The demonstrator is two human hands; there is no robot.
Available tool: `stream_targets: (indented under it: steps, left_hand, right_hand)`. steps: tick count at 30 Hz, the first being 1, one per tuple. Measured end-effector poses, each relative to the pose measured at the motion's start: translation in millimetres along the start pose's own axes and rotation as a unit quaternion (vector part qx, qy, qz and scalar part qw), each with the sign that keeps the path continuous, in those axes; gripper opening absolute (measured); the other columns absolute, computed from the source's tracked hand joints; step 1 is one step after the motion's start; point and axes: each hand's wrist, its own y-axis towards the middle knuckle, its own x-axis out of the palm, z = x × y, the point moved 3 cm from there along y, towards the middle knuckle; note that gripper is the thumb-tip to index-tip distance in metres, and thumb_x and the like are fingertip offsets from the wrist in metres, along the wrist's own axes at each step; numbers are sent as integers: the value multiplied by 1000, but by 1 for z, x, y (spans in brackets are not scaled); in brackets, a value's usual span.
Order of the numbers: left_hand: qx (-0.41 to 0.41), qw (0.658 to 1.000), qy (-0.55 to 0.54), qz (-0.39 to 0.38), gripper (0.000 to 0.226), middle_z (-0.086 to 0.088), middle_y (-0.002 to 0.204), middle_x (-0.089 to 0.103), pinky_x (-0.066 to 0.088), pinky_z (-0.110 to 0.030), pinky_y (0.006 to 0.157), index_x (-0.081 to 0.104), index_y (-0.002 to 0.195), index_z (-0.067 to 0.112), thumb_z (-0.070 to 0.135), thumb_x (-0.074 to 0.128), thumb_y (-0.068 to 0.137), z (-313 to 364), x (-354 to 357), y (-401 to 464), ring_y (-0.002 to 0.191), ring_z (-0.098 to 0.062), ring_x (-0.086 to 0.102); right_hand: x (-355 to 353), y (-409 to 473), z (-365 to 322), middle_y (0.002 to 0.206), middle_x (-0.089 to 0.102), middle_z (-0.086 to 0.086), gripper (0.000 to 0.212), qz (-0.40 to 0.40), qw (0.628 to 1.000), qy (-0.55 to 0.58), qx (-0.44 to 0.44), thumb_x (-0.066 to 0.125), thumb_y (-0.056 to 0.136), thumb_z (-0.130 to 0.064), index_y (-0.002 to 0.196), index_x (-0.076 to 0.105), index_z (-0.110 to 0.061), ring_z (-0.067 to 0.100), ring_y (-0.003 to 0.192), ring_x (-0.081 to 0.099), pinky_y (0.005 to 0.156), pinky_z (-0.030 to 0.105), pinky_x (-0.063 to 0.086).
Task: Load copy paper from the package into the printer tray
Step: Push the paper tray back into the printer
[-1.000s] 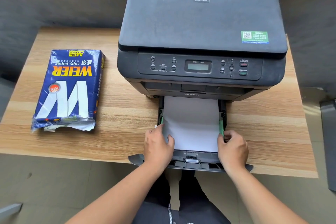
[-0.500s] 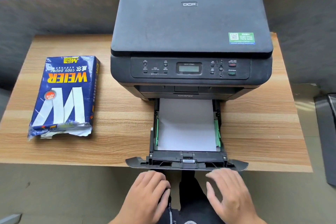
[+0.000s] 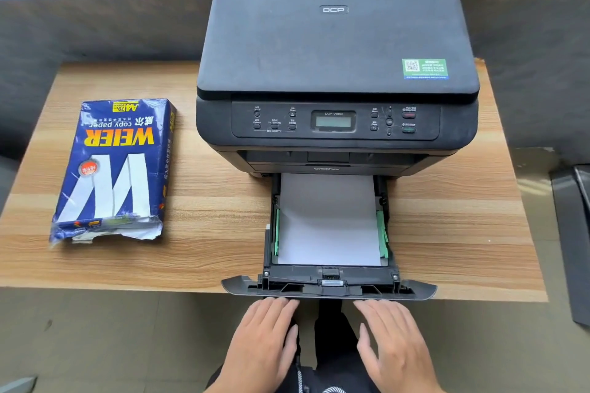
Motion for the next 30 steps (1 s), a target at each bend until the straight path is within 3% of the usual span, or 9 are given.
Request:
stream_targets:
  steps: [8,20,26,30]
  left_hand:
    - [-24,1000,-5,0,40,-1,116,64,38,-37,104,60,124,13,31,58,89,-1,1,14,108,-23,58]
    - [-39,999,30,-9,45,-7,127,59,34,-39,112,51,133,9,29,50,93,-27,-14,95,120,-26,52]
    - [-69,997,35,-14,50,-10,133,56,31,-42,116,45,138,7,25,51,92,-43,-21,128,127,-28,49]
    - [-79,996,39,-26,57,-13,132,55,31,-45,117,42,140,4,22,53,87,-51,-24,149,128,-32,48]
  right_hand:
    - [4,12,-2,105,73,4,44,-8,1000,-22,7,71,73,-7,116,73,-8,25,101,64,103,40,45]
    - [3,99,11,123,69,9,50,-45,998,-46,10,65,80,-11,130,62,-6,28,115,64,109,43,45]
    - [1,142,17,119,67,13,51,-46,997,-49,25,63,79,-10,129,60,-3,32,111,63,106,46,47]
    - [0,172,22,116,67,15,52,-67,994,-65,48,62,76,-14,127,61,-3,35,106,63,94,48,53]
